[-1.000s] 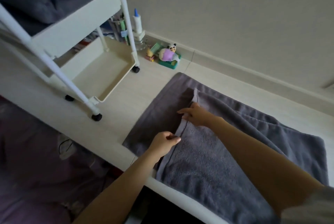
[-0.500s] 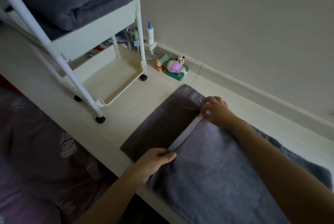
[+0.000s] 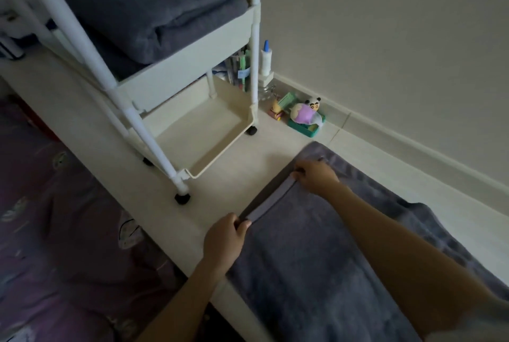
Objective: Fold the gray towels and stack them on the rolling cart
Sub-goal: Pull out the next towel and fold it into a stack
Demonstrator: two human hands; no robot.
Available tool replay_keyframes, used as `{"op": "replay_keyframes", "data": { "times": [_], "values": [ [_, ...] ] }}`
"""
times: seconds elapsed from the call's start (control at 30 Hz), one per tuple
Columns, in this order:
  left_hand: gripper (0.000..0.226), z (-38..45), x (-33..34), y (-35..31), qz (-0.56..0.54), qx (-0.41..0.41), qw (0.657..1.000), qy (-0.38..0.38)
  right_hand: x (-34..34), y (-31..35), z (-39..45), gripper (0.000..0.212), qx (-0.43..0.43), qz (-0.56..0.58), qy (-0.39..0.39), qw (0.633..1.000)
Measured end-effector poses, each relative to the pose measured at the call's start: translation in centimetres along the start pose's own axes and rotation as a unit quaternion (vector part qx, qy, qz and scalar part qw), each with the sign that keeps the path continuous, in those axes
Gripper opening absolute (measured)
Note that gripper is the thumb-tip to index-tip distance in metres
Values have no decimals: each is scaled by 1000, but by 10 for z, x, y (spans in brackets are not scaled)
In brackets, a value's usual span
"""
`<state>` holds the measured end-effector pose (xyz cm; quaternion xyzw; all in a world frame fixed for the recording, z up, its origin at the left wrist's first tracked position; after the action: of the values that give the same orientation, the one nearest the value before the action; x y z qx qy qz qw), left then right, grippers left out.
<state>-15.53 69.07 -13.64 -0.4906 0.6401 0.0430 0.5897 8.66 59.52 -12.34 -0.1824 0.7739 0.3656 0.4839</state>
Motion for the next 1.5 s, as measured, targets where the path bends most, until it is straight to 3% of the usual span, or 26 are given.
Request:
{"op": "replay_keyframes", "data": {
  "times": [0.2, 0.37, 0.7, 0.87, 0.97, 1.03, 1.37, 1.5],
  "values": [
    [27, 2, 12, 11, -1, 40, 997, -60, 6, -1, 28, 23, -27, -132, -51, 990],
    [20, 10, 10, 19, -19, 48, 993, -109, -3, -12, 37, 41, -46, -207, 62, 975],
    [17, 31, 9, 21, -29, 21, 991, -128, -77, -67, 42, 57, 58, -271, 219, 936],
    [18, 30, 11, 21, -34, 22, 987, -155, -80, -59, 59, 36, 88, -42, 107, 990],
    [19, 28, 12, 21, -39, 26, 985, -164, -57, -52, 60, 22, 116, 95, -3, 989],
    [18, 28, 12, 22, -48, 20, 985, -163, -44, -53, 63, 25, 147, 168, -59, 973],
    [17, 12, 1, 27, -55, -41, 988, -137, -23, -51, 75, 33, 232, 134, -125, 955],
    [13, 9, 1, 32, -49, -43, 990, -128, -22, -53, 71, 47, 267, 147, -130, 944]
  ]
}}
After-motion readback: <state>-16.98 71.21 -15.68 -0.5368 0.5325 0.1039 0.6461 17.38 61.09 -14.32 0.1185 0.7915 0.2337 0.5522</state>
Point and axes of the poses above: each hand's wrist, its own z-axis towards the middle knuckle, its own x-axis out of the palm, y = z × x, the point moved 2 cm from there along z, towards the middle knuckle, and after that the axes turned 1 degree about x, right-handed, at the moved point
